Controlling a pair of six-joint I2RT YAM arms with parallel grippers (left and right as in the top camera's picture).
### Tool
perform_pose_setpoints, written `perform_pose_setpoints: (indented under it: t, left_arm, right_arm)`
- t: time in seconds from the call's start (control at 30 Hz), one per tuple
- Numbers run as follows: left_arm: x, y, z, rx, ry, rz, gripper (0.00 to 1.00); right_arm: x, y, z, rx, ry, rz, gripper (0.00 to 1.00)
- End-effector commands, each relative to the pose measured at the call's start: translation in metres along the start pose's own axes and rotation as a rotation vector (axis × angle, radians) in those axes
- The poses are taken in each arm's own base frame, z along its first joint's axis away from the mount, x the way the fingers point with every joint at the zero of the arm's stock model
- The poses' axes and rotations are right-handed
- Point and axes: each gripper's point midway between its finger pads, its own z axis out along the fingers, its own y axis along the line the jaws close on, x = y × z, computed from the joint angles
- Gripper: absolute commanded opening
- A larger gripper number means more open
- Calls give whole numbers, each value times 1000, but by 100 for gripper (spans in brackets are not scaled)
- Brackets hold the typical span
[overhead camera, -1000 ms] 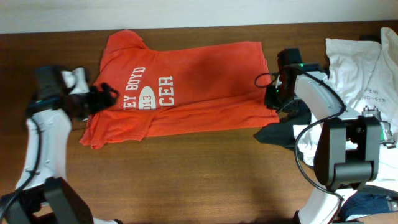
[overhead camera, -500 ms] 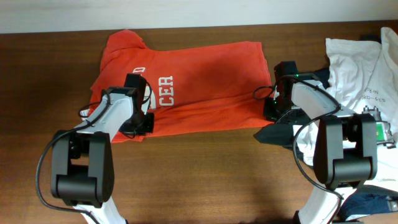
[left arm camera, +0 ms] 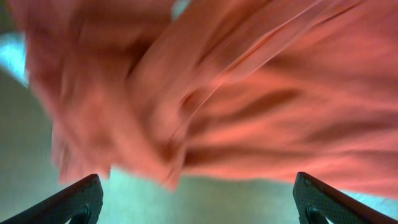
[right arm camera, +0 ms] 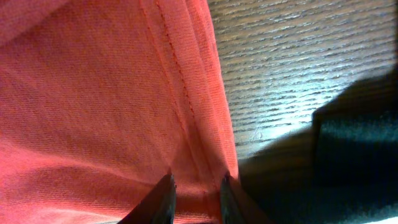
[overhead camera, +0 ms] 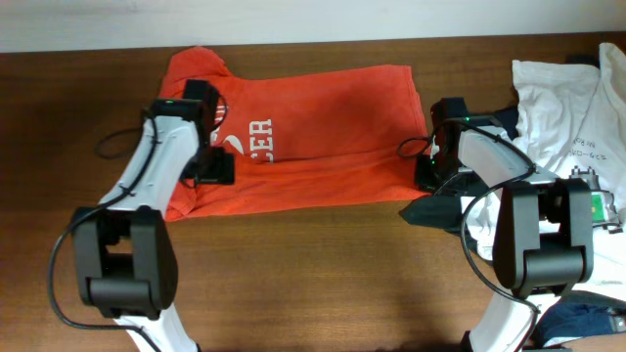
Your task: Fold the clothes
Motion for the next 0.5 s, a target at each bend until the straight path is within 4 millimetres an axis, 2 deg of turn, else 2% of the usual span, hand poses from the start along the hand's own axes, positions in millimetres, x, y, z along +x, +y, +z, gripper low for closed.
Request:
perform_pose_setpoints:
  t: [0.0,0.03,0.07,0.1,0.13,0.17,0.2,0.3,0.33,0.37,0.4,0.47]
  left_arm:
    - [9,46,17,27,79,-279,99]
    - [8,63,22,28,80,-327,98]
    - [6,71,24,29,72,-352,96]
    - [5,84,28,30,66,-391,89]
    - [9,90,31,27,76,-404,75]
    - [14,95,36,26,93,-420,66]
    - [20,99,43,25,107,-437,62]
    - [36,110,73,24,126,-487,60]
    - [38,115,80,25,123,-510,52]
    - [39,117,82,25,121,-517,51]
    - [39,116,86,30,115,-520,44]
    - [43,109,96,51,123,-519,40]
  right_arm:
    - [6,-3,3,2,30,-3,28]
    - [8,-4,3,4,38,-3,28]
    - [8,-4,3,4,38,-3,29]
    - [8,-4,3,4,38,-3,28]
    - [9,-4,3,5,41,-3,28]
    - [10,-4,3,5,43,-3,28]
    - [10,-4,3,6,45,-3,29]
    - [11,-5,3,7,51,-3,29]
    - [12,-5,3,8,54,-2,29]
    - [12,-5,3,8,55,-2,28]
    - [12,-5,3,8,54,-2,29]
    - [13,-5,3,8,55,-2,28]
